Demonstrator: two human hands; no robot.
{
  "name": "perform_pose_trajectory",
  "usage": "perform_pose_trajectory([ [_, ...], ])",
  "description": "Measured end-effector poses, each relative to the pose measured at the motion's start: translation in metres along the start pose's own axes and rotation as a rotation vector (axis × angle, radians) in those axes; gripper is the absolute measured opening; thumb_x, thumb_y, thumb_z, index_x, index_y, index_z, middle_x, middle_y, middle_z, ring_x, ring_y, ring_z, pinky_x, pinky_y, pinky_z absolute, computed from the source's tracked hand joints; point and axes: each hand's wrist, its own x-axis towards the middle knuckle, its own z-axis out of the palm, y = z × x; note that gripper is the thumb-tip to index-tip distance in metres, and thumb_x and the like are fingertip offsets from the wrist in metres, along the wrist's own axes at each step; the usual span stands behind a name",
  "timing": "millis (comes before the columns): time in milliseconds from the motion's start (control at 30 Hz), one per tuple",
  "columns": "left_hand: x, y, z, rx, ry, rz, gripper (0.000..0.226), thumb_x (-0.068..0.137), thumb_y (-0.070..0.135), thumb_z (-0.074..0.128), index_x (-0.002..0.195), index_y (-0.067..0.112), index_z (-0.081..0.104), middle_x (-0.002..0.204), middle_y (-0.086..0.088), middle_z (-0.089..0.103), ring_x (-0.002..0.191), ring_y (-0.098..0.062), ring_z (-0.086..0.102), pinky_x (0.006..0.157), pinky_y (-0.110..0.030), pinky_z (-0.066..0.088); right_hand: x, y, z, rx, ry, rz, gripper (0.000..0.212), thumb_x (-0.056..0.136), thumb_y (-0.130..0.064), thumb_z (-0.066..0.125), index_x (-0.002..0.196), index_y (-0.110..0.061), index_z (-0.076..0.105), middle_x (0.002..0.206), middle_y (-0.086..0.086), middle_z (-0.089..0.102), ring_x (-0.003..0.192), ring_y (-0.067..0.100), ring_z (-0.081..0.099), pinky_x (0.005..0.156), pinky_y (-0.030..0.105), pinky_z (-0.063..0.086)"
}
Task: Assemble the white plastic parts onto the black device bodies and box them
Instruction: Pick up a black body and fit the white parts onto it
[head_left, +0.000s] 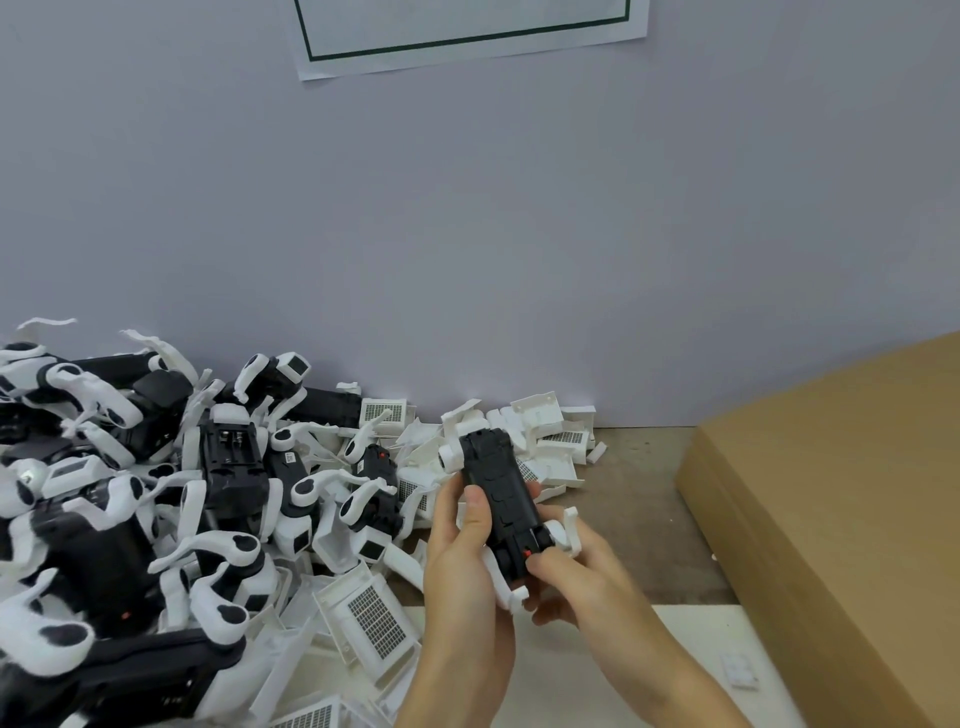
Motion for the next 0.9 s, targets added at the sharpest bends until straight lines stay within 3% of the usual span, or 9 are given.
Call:
perform_pose_trajectory([
  [67, 0.0004, 0.0005, -0.0003, -0.007, -0.009, 0.007, 0.033, 0.1, 0.029, 0.046, 0.128, 0.015, 0.058, 0.11, -0.023, 0.072, 0.079, -0.037, 0.064, 0.045, -0.031, 0.048, -0.0016, -0.0005, -0.001, -0.021, 0.009, -0.008, 0.038, 0.097, -0.01, 0.052, 0.086, -0.043, 0.068, 0.063, -0.014, 0.063, 0.059, 0.0, 0.057, 0.061, 0.018, 0.049],
  [167, 0.0015, -0.0005, -0.0001, -0.008, -0.012, 0.016, 0.027, 0.102, 0.023, 0.046, 0.124, 0.016, 0.06, 0.107, -0.021, 0.073, 0.083, -0.037, 0.07, 0.062, -0.041, 0.059, -0.0031, -0.0023, -0.0027, -0.002, 0.017, -0.015, 0.038, 0.098, -0.002, 0.046, 0.095, -0.033, 0.069, 0.064, -0.015, 0.066, 0.058, -0.004, 0.061, 0.056, 0.009, 0.046],
  [233, 0.002, -0.001, 0.0, -0.003, -0.013, 0.021, 0.026, 0.1, 0.023, 0.049, 0.122, 0.018, 0.061, 0.104, -0.02, 0.074, 0.082, -0.035, 0.071, 0.07, -0.044, 0.058, -0.0028, -0.0047, 0.0, 0.008, 0.027, -0.02, 0.026, 0.095, -0.016, 0.051, 0.097, -0.035, 0.069, 0.067, -0.014, 0.067, 0.058, -0.003, 0.059, 0.058, 0.013, 0.045],
  [300, 0.0013, -0.0002, 0.0011, -0.004, -0.006, 0.014, 0.032, 0.094, 0.027, 0.052, 0.124, 0.019, 0.06, 0.107, -0.023, 0.073, 0.084, -0.036, 0.07, 0.075, -0.047, 0.055, -0.0017, -0.0043, 0.0014, 0.032, 0.036, 0.01, 0.022, 0.081, -0.033, 0.053, 0.092, -0.041, 0.07, 0.074, -0.009, 0.067, 0.063, 0.003, 0.057, 0.065, 0.024, 0.044],
  [400, 0.0008, 0.0009, 0.0018, 0.014, 0.02, -0.006, 0.033, 0.096, 0.028, 0.052, 0.126, 0.02, 0.06, 0.115, -0.027, 0.069, 0.096, -0.049, 0.067, 0.082, -0.054, 0.05, 0.0, -0.0022, 0.0025, 0.026, 0.057, 0.032, 0.016, 0.086, -0.035, 0.059, 0.088, -0.047, 0.07, 0.081, -0.004, 0.071, 0.07, 0.007, 0.061, 0.07, 0.03, 0.046],
  [467, 0.001, 0.0013, 0.0023, 0.012, 0.02, -0.008, 0.03, 0.098, 0.027, 0.049, 0.125, 0.019, 0.06, 0.114, -0.027, 0.07, 0.099, -0.054, 0.065, 0.081, -0.053, 0.05, 0.0001, -0.0022, 0.0027, 0.007, 0.066, 0.033, 0.021, 0.089, -0.031, 0.061, 0.086, -0.05, 0.069, 0.079, -0.007, 0.071, 0.07, 0.005, 0.062, 0.07, 0.029, 0.048],
  [567, 0.0003, 0.0021, 0.0026, -0.017, 0.004, -0.017, 0.03, 0.099, 0.026, 0.048, 0.126, 0.015, 0.058, 0.112, -0.028, 0.07, 0.093, -0.048, 0.065, 0.077, -0.05, 0.05, 0.0011, -0.0018, 0.0026, 0.018, 0.049, 0.032, 0.024, 0.072, -0.034, 0.056, 0.085, -0.05, 0.069, 0.076, -0.009, 0.07, 0.067, 0.003, 0.061, 0.071, 0.031, 0.047],
  [733, -0.001, 0.0031, 0.0, -0.024, -0.045, -0.01, 0.029, 0.102, 0.025, 0.045, 0.126, 0.014, 0.057, 0.101, -0.023, 0.074, 0.08, -0.04, 0.069, 0.059, -0.039, 0.056, 0.0009, -0.0012, 0.0016, 0.028, 0.034, 0.014, 0.028, 0.069, -0.033, 0.054, 0.087, -0.049, 0.069, 0.072, -0.012, 0.068, 0.064, -0.001, 0.059, 0.071, 0.031, 0.047],
  [900, -0.0014, 0.0047, -0.0008, -0.008, -0.038, 0.004, 0.042, 0.089, 0.031, 0.052, 0.128, 0.014, 0.056, 0.104, -0.024, 0.073, 0.078, -0.04, 0.069, 0.06, -0.039, 0.055, -0.0003, -0.0005, 0.0009, 0.002, 0.012, 0.011, 0.029, 0.069, -0.031, 0.052, 0.088, -0.047, 0.067, 0.067, -0.016, 0.063, 0.064, -0.001, 0.057, 0.075, 0.033, 0.046],
])
